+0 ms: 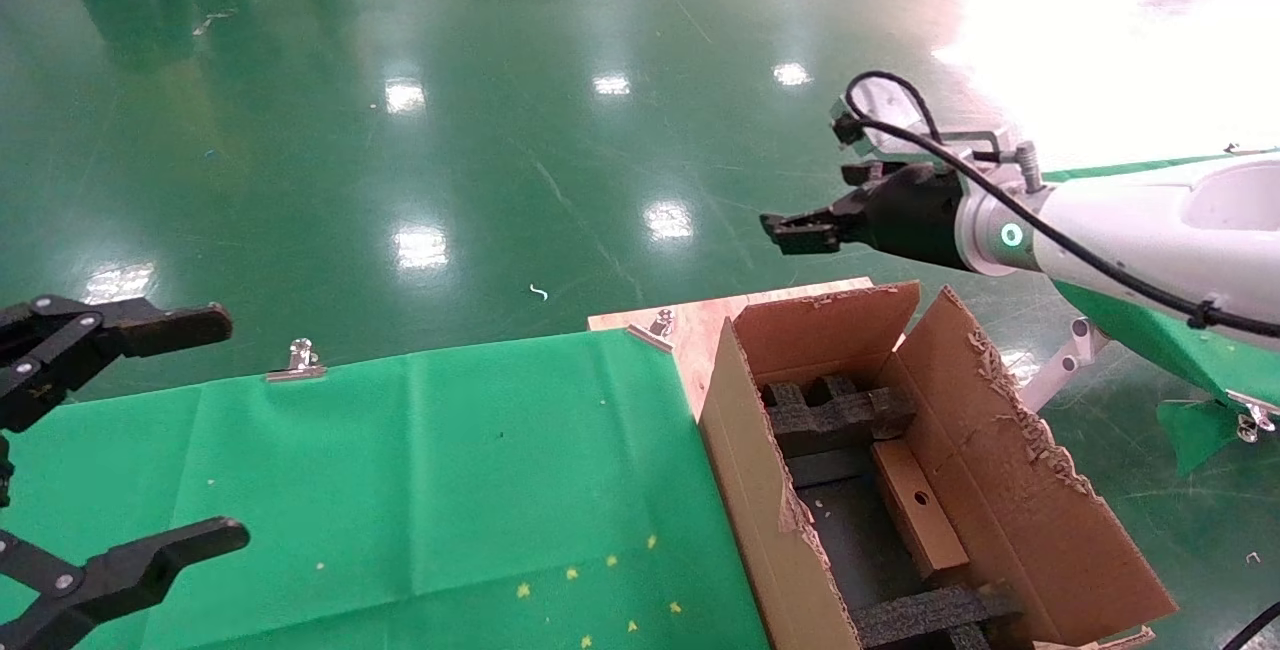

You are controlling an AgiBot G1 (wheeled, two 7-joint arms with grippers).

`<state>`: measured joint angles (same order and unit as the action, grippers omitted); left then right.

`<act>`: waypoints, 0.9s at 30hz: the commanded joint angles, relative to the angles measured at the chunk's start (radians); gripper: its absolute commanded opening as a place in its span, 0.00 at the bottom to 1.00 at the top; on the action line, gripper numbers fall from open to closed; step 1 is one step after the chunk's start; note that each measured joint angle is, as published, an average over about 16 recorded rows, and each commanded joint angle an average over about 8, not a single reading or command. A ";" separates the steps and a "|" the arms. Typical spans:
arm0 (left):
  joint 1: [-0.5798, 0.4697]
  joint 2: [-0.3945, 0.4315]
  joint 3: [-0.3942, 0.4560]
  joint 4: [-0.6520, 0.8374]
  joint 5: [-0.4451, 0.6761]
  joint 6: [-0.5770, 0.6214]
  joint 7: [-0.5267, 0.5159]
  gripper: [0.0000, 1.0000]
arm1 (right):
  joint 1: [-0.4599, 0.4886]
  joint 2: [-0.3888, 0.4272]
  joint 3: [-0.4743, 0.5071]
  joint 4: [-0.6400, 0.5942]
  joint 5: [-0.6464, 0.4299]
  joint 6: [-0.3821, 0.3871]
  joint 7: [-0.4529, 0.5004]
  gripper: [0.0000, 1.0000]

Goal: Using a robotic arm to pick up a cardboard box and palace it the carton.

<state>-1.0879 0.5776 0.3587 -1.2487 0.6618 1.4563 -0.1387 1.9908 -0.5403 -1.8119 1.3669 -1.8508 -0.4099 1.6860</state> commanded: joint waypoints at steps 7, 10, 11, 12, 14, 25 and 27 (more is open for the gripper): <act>0.000 0.000 0.000 0.000 0.000 0.000 0.000 1.00 | -0.109 -0.008 0.181 -0.010 0.131 -0.129 -0.176 1.00; 0.000 0.000 0.000 0.000 0.000 0.000 0.000 1.00 | -0.157 -0.012 0.262 -0.014 0.191 -0.186 -0.256 1.00; 0.000 0.000 0.000 0.000 0.000 0.000 0.000 1.00 | -0.174 -0.013 0.290 -0.016 0.211 -0.206 -0.282 1.00; 0.000 0.000 0.000 0.000 0.000 0.000 0.000 1.00 | -0.189 -0.015 0.316 -0.017 0.230 -0.224 -0.308 1.00; 0.000 0.000 0.000 0.000 0.000 0.000 0.000 1.00 | -0.222 -0.017 0.370 -0.020 0.270 -0.263 -0.361 1.00; 0.000 0.000 0.000 0.000 0.000 0.000 0.000 1.00 | -0.399 -0.031 0.666 -0.036 0.487 -0.473 -0.651 1.00; 0.000 0.000 0.000 0.000 0.000 0.000 0.000 1.00 | -0.431 -0.033 0.721 -0.039 0.527 -0.511 -0.705 1.00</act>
<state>-1.0879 0.5775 0.3588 -1.2486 0.6617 1.4563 -0.1386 1.5592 -0.5736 -1.0905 1.3279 -1.3241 -0.9213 0.9811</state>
